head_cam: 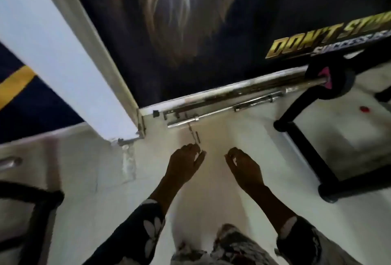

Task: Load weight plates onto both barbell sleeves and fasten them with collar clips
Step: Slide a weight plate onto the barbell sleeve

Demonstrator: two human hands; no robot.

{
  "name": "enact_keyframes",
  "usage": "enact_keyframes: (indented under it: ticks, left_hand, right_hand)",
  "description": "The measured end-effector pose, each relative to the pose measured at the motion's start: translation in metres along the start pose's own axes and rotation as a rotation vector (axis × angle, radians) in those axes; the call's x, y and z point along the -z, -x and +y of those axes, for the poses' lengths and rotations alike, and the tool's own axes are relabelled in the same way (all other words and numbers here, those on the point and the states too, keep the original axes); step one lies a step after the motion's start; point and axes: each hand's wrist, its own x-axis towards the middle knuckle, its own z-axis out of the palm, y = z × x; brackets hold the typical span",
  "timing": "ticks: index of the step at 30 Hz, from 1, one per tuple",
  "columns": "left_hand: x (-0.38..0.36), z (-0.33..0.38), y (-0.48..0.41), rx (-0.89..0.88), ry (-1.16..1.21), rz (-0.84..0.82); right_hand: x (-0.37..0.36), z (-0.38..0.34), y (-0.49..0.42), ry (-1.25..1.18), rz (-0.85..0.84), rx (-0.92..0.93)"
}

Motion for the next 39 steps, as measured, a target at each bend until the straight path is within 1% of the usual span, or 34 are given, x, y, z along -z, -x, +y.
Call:
enact_keyframes:
  ticks: [2,4,7,12,14,18,20,24,27,30,32,34,36,39]
  left_hand:
    - [-0.003,-0.011,-0.051,-0.073,0.064,-0.048]
    - [-0.008,-0.009,-0.107,-0.170,0.077,-0.068]
    - [-0.022,0.007,-0.184,-0.282,0.058,-0.082]
    - [-0.043,0.037,-0.299,-0.390,0.144,-0.134]
    - [-0.051,0.054,-0.341,-0.449,0.182,-0.168]
    - [-0.069,0.096,-0.420,-0.484,0.260,-0.192]
    - [-0.087,0.119,-0.459,-0.530,0.273,-0.211]
    - [-0.143,0.173,-0.554,-0.655,0.307,-0.232]
    - [-0.193,0.207,-0.617,-0.620,0.418,-0.279]
    - [-0.251,0.230,-0.665,-0.440,0.594,-0.355]
    - [-0.291,0.242,-0.688,-0.353,0.709,-0.415]
    - [-0.326,0.254,-0.702,-0.363,0.775,-0.485]
    - [-0.348,0.263,-0.708,-0.441,0.854,-0.524]
    - [-0.369,0.271,-0.714,-0.458,1.037,-0.523]
  right_hand:
    - [0.004,0.009,-0.032,-0.082,0.127,-0.123]
    - [0.012,0.019,-0.062,-0.075,0.218,-0.220]
    - [0.023,0.042,-0.110,-0.094,0.291,-0.323]
    - [0.059,0.085,-0.192,-0.116,0.409,-0.478]
    - [0.079,0.103,-0.218,-0.121,0.455,-0.549]
    - [0.117,0.139,-0.259,-0.136,0.532,-0.641]
    - [0.133,0.162,-0.279,-0.119,0.589,-0.659]
    - [0.161,0.229,-0.334,-0.123,0.709,-0.759]
    - [0.172,0.281,-0.378,-0.106,0.781,-0.827]
    - [0.176,0.334,-0.417,0.018,0.884,-0.938]
    - [0.174,0.366,-0.435,0.016,0.957,-1.002]
    - [0.166,0.392,-0.445,0.004,1.021,-1.032]
    - [0.159,0.411,-0.448,-0.003,1.101,-1.023]
    - [0.152,0.432,-0.445,-0.102,1.243,-0.967]
